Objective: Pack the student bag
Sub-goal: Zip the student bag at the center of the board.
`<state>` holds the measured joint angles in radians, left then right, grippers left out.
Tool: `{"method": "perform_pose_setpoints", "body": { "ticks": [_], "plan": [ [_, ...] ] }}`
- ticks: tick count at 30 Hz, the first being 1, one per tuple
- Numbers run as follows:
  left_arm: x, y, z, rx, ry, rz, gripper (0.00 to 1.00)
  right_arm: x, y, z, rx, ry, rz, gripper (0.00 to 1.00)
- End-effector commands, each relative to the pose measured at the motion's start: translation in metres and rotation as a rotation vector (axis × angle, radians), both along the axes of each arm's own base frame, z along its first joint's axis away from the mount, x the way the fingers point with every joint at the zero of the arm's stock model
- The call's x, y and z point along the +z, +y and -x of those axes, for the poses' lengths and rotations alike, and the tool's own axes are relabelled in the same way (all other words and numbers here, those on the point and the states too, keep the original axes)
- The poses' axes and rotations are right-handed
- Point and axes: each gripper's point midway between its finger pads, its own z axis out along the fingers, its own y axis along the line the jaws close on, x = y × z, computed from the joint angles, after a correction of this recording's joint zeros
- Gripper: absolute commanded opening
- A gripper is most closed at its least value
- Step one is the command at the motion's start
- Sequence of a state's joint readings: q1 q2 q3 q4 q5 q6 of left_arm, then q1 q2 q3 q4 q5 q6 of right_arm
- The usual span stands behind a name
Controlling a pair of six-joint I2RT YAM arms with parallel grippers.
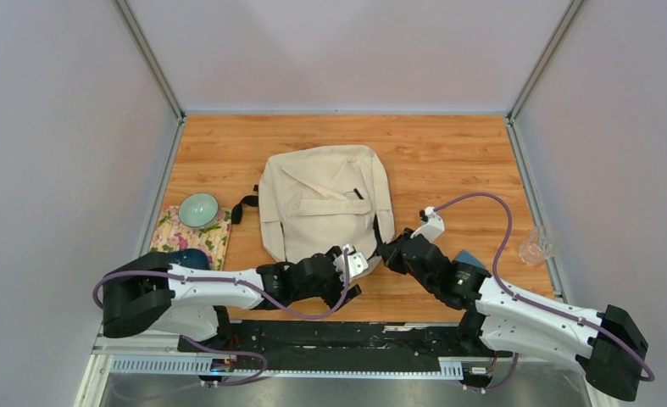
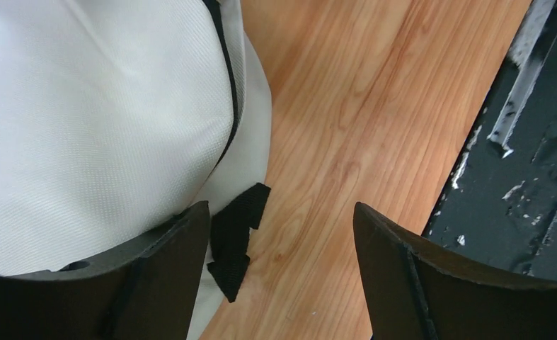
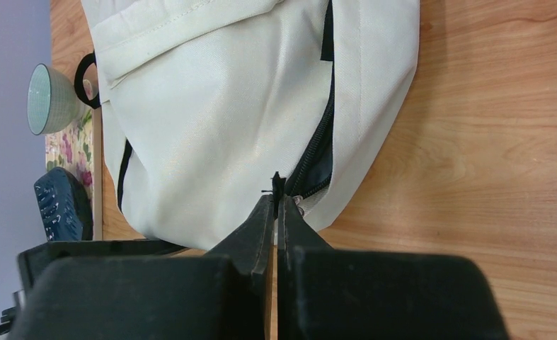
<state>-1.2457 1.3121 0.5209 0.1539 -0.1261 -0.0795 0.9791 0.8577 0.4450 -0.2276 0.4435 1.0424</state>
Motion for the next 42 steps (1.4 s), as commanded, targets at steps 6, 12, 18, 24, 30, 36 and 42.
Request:
{"method": "perform_pose_setpoints", "body": {
  "ticks": [6,12,18,24,30,36,42],
  "plan": [
    [0.070,-0.018,-0.010,-0.039,-0.133,0.185,0.82,0.012,0.000,-0.002,-0.013,-0.029,-0.052,0.00],
    [0.093,-0.033,0.005,-0.139,-0.132,0.223,0.82,0.011,-0.002,-0.001,-0.016,-0.031,-0.052,0.00],
    [0.089,-0.031,-0.010,-0.089,-0.198,0.182,0.82,0.013,-0.003,-0.001,-0.018,-0.035,-0.062,0.00],
    [0.071,-0.034,-0.028,-0.066,-0.266,0.074,0.83,0.016,-0.003,0.001,-0.013,-0.039,-0.074,0.00],
    [0.048,-0.037,-0.045,-0.042,-0.332,-0.035,0.82,0.019,-0.002,0.001,-0.008,-0.041,-0.085,0.00],
    [0.038,-0.033,-0.058,0.021,-0.365,-0.076,0.45,0.016,0.000,0.001,-0.002,-0.035,-0.085,0.00],
    [0.018,-0.028,-0.055,0.032,-0.313,-0.144,0.00,0.009,0.001,-0.006,-0.028,-0.043,-0.062,0.00]
  ]
}}
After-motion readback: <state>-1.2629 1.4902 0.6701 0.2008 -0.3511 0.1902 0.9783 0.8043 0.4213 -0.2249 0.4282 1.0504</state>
